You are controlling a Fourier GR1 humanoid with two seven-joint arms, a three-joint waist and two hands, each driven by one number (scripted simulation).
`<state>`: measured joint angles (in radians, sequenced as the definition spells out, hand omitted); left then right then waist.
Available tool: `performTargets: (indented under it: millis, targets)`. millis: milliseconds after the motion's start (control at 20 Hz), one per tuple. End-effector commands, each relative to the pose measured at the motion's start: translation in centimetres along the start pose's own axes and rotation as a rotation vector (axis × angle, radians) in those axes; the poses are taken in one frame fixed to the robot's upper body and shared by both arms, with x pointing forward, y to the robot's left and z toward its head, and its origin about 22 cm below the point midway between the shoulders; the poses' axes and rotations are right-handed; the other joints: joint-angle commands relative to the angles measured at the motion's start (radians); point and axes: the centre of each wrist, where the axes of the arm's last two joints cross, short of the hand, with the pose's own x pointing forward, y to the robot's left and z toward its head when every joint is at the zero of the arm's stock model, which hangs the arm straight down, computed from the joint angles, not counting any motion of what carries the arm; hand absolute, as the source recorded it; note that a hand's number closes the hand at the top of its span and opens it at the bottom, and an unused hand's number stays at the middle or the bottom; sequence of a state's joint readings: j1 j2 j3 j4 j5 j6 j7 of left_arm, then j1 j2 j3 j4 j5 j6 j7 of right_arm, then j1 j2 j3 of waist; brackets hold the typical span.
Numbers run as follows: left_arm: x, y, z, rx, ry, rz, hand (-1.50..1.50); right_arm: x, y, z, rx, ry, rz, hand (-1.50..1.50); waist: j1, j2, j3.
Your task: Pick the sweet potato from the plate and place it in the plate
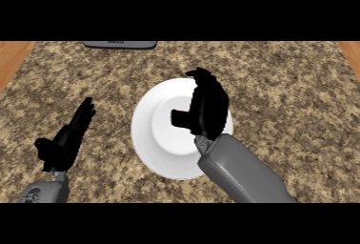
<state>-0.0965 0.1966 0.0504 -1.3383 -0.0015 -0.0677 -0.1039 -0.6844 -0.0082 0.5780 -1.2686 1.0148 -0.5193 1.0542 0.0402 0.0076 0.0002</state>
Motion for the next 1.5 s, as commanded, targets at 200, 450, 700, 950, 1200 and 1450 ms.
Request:
performTargets:
  millis: [200,450,700,950,1200,1450]
  targets:
    - [-0.7,1.1,-0.5,0.007,0.010,-0.004,0.00,0.2,-0.2,-0.5,-0.164,0.122,-0.375,-1.50,-0.013,-0.001,0.000]
    - [-1.7,1.1,1.4,0.043,0.020,0.010,0.00,-3.0,-2.1,0.4,-0.250,0.166,-0.579,-1.50,-0.041,-0.007,0.001]
    - [-0.5,1.2,1.3,0.053,0.014,0.000,0.00,-7.9,-4.6,5.1,-0.250,0.160,-0.666,-1.50,-0.054,-0.011,0.002]
    - [0.2,2.4,-0.2,0.041,0.006,0.001,0.00,-13.2,-7.3,9.2,-0.198,0.115,-0.621,-1.50,-0.050,-0.008,0.001]
    - [-1.2,1.6,1.3,0.048,0.011,0.014,0.00,-17.0,-10.3,10.1,-0.170,0.042,-0.578,-1.50,-0.043,-0.008,0.003]
    - [-2.0,2.6,2.9,0.036,0.013,-0.009,0.00,-19.9,-10.4,11.4,-0.134,0.046,-0.562,-1.50,-0.045,-0.009,0.003]
